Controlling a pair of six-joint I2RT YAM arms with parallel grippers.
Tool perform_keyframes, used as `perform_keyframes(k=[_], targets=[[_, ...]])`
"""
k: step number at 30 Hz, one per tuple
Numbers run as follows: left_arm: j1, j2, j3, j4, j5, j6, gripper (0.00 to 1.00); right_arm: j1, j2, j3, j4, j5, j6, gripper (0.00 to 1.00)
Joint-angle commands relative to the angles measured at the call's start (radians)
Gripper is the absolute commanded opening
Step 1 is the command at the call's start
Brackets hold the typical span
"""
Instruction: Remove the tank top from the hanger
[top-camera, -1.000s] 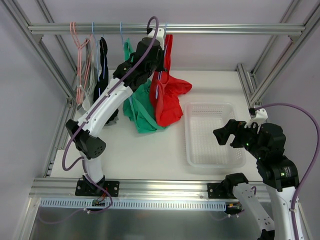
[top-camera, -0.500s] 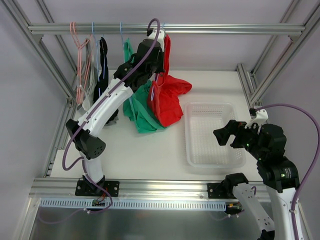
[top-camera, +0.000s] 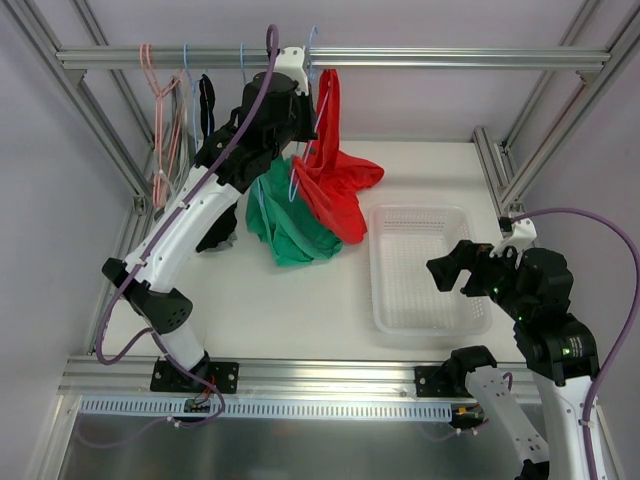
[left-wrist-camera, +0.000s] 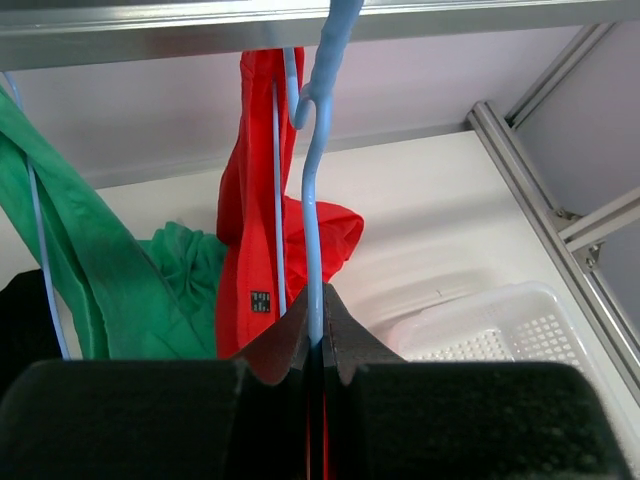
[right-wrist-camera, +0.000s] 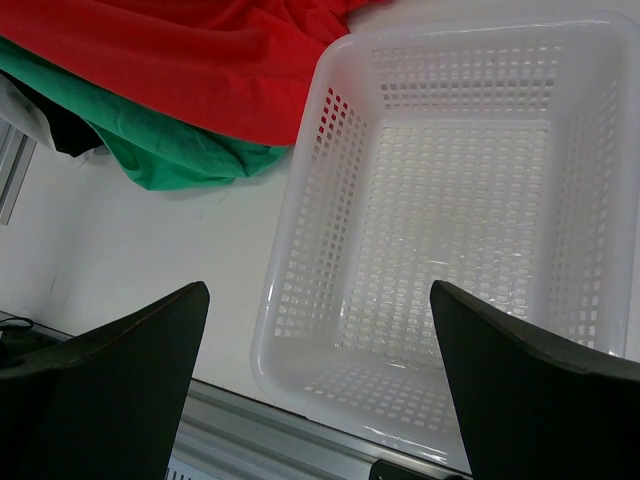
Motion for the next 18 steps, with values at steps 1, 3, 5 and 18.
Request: perform_keyframes(k=[1, 3, 5, 18], targets=[[0.007, -0.041, -0.014, 0.078, 0.042, -0.039, 0.00, 0.005, -0.013, -0.005, 0.048, -0.007, -0.016, 0.99], [0.002, -0.064, -0.038, 0.086, 0.052, -0.059, 0.00, 0.005, -0.016, -0.012, 0.048, -0.005, -0.016, 1.00], [-0.007, -0.107, -0.077, 0.089, 0.071, -0.070, 0.00, 0.005, -0.016, -0.015, 0.048, -0.004, -0.024, 0.99], [-0.118, -0.526, -0.497, 0.245, 0.266, -0.101, 0.00, 0.005, -0.016, -0.032, 0.112, -0.116, -0.024, 1.00]])
